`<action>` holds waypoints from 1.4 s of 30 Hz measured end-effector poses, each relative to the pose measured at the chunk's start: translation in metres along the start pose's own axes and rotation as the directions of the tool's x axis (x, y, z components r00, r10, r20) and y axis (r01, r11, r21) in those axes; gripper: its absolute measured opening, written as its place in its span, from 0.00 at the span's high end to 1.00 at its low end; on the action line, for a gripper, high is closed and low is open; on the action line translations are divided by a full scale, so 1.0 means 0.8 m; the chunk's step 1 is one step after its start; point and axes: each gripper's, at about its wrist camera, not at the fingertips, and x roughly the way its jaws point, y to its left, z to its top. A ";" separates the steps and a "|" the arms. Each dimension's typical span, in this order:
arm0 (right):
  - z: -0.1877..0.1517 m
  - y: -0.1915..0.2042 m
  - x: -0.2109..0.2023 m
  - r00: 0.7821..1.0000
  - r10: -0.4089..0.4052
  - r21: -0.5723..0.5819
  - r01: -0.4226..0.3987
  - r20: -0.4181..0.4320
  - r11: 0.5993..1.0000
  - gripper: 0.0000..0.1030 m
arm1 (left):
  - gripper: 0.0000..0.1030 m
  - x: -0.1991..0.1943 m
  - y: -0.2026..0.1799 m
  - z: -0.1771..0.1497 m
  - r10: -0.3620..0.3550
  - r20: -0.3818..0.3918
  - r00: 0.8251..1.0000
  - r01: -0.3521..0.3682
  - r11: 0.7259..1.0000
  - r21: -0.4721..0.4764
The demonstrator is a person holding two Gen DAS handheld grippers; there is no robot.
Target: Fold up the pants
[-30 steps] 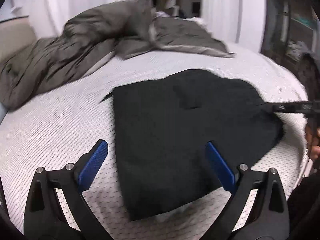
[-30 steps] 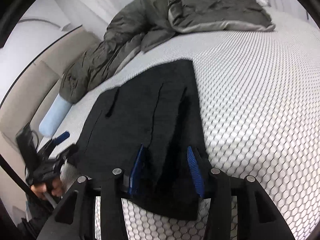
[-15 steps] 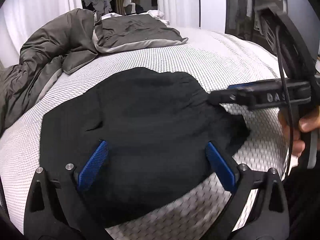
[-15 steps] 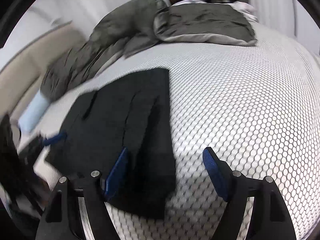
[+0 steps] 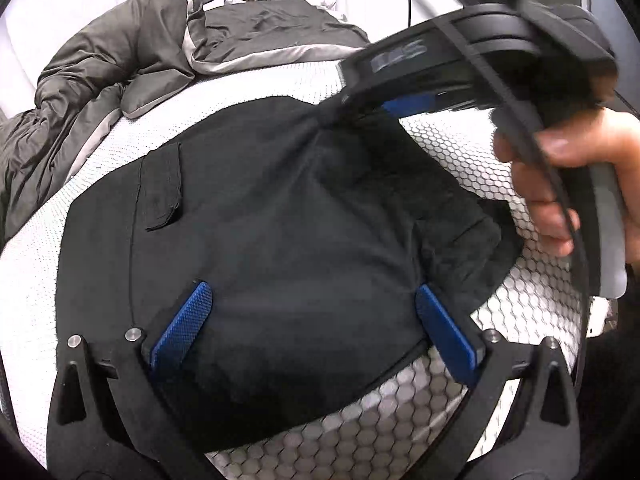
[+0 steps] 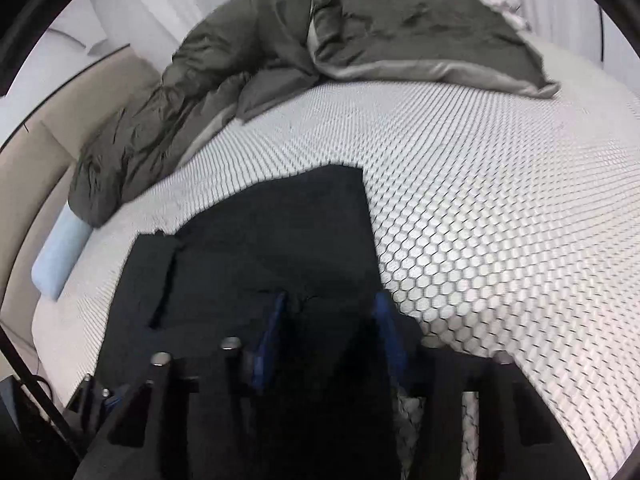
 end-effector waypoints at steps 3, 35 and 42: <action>-0.017 0.003 -0.040 0.998 0.005 -0.013 -0.004 0.069 1.000 0.15 | 0.02 -0.024 0.024 -0.003 0.017 0.045 0.999 -0.015 0.999 -0.032; -0.163 -0.008 -0.160 0.969 -0.002 -0.107 0.030 0.246 0.994 0.00 | 0.01 -0.166 0.209 -0.153 0.290 0.150 0.945 -0.203 0.881 -0.426; -0.191 0.026 -0.199 0.914 0.089 -0.181 -0.018 0.396 0.983 0.00 | 0.01 -0.195 0.184 -0.160 0.320 0.270 0.908 -0.189 0.889 -0.417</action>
